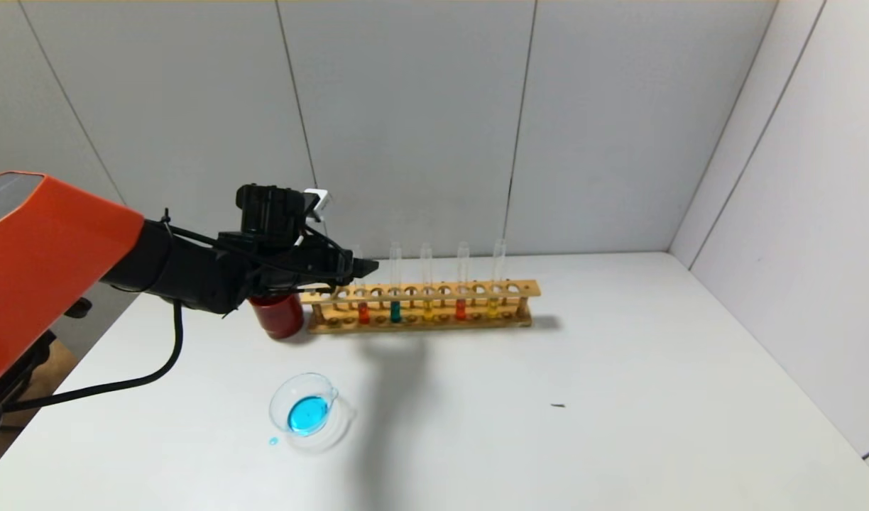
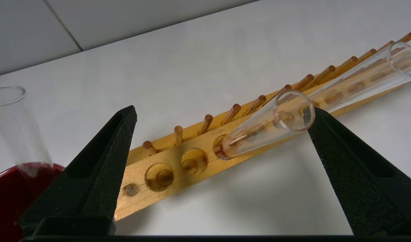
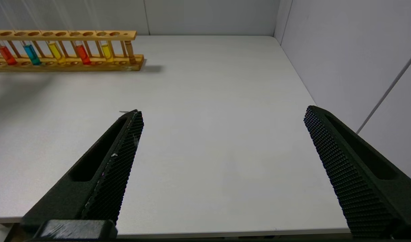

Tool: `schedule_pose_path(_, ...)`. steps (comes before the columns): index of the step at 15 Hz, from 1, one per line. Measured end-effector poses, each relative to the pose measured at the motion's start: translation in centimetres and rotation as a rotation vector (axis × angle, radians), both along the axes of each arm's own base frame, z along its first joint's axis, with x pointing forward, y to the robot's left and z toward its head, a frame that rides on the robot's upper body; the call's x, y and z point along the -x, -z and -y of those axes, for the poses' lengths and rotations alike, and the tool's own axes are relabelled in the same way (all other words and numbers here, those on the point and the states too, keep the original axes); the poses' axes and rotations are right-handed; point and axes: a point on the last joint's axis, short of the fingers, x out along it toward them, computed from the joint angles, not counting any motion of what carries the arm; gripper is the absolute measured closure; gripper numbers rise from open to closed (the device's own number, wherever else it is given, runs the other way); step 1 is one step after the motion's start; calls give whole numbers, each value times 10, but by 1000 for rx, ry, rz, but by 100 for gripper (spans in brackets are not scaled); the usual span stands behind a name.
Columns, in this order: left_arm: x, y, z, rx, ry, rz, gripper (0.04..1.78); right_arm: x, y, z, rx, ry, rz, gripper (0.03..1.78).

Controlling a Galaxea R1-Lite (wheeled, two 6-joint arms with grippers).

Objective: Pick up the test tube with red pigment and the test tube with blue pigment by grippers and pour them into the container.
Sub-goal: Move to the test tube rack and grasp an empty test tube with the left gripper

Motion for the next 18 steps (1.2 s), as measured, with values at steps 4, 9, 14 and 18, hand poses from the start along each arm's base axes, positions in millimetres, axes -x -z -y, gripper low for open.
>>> schedule_pose_path(4, -9, 6, 5, -4, 5, -1, 7, 0, 0, 0, 0, 1, 0, 6)
schedule_pose_path(9, -11, 13, 9, -12, 13, -14, 13, 0, 0, 0, 0, 0, 0, 6)
schedule_pose_path(14, -11, 14, 10, -13, 16, -15, 73, 0, 0, 0, 0, 1, 0, 6)
schedule_pose_path(18, -11, 16, 15, -14, 29, -15, 142, 0, 0, 0, 0, 0, 0, 6)
